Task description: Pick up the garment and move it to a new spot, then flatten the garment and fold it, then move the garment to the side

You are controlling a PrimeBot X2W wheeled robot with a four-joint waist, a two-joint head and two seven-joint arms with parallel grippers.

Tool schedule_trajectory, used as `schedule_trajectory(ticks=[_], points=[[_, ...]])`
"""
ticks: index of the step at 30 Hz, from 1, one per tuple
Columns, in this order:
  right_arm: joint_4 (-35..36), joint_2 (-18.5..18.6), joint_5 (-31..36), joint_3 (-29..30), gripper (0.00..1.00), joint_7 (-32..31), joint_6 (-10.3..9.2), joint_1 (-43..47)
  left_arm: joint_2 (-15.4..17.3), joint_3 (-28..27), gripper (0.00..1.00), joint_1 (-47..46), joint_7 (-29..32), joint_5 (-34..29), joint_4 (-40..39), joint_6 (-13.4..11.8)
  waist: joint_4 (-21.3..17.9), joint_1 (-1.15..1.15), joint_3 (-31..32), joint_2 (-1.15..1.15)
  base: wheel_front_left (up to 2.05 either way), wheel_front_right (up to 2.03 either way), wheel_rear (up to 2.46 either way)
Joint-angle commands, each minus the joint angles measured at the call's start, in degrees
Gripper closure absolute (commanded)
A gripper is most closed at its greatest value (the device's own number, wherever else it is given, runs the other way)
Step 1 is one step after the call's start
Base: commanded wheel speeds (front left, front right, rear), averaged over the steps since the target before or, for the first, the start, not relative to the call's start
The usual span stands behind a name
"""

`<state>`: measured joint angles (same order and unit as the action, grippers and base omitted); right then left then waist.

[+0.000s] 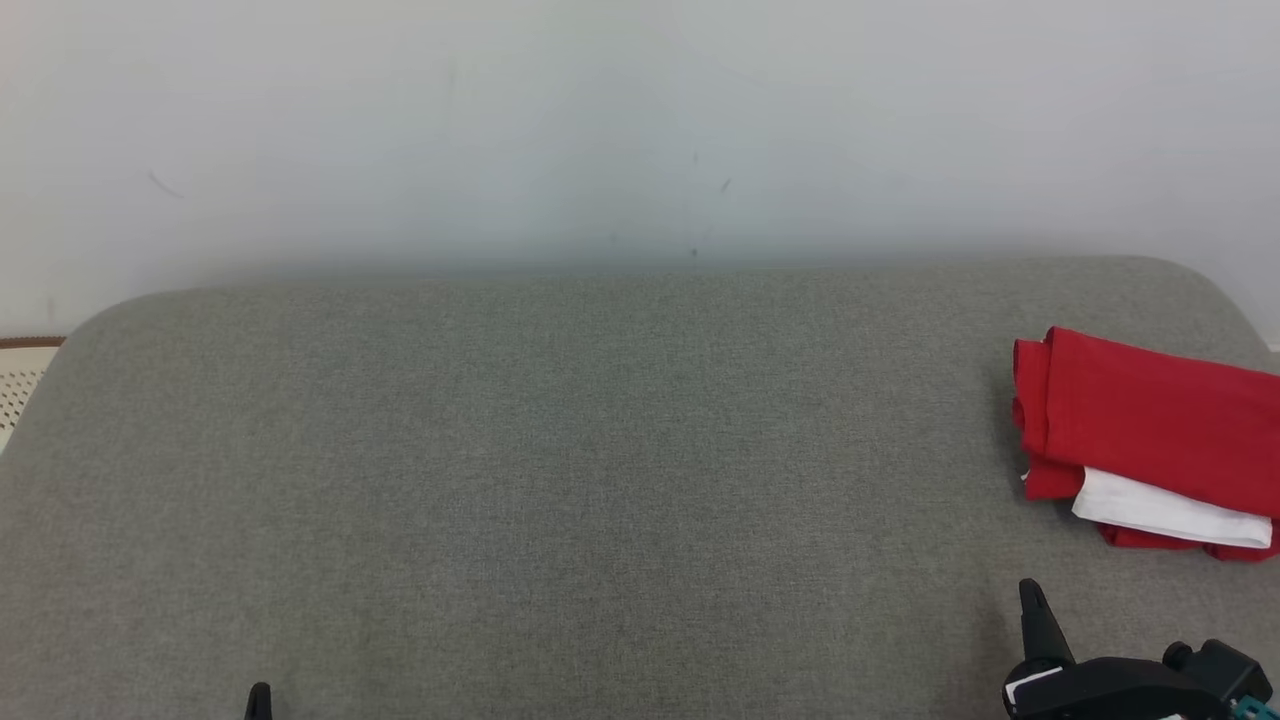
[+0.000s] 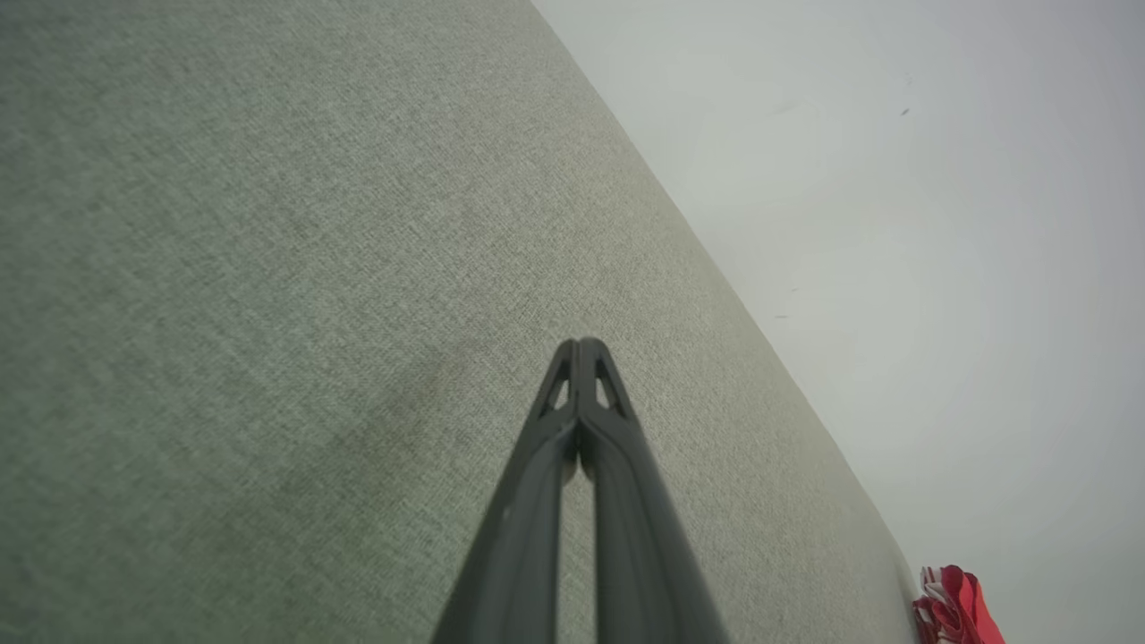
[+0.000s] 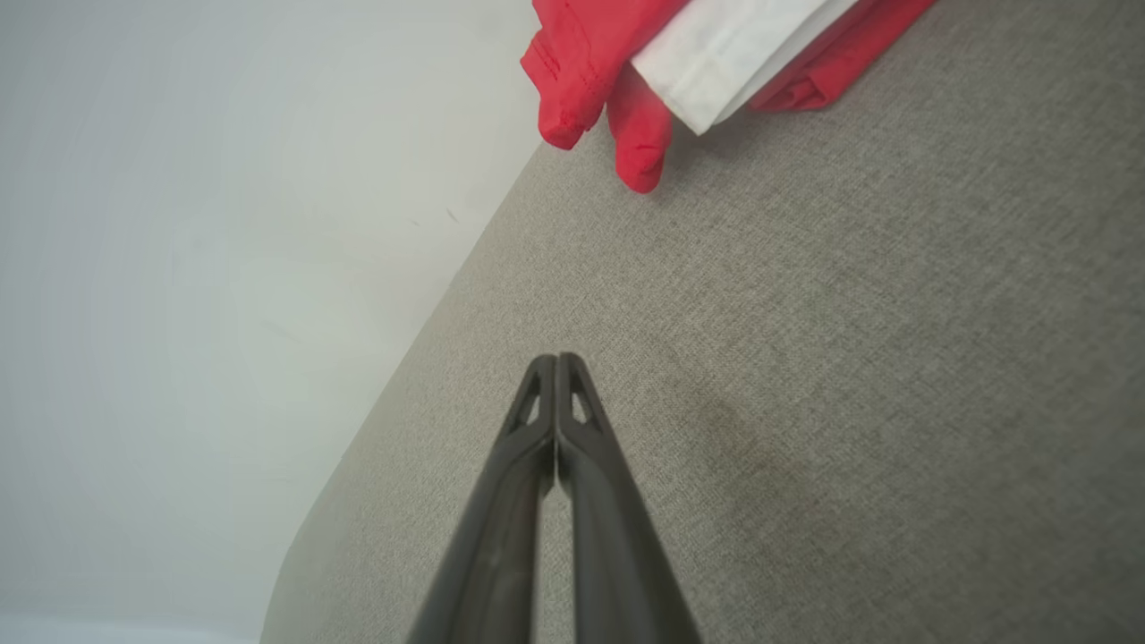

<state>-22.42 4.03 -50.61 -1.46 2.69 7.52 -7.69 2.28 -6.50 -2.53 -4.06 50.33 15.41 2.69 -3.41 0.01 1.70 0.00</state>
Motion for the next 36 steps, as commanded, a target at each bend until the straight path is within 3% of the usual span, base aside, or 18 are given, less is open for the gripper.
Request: schedule_trajectory(ticks=[1,36], points=[[1.05,-0.09,-2.23,0.50,1.00,-0.49,-0.02,-1.11,0.55,0.03,1.00,-1.10,0.50,2.11,-0.66,0.39,0.09,0.00,-0.05,0.00,0.00,0.00,0.00],[4.03,-0.71,-23.96,5.21,1.00,-6.21,-0.03,-1.15,0.68,0.27,1.00,-3.19,5.52,24.41,-0.68,2.92,1.66,-0.01,-0.91,0.00,0.00,0.00,0.00]])
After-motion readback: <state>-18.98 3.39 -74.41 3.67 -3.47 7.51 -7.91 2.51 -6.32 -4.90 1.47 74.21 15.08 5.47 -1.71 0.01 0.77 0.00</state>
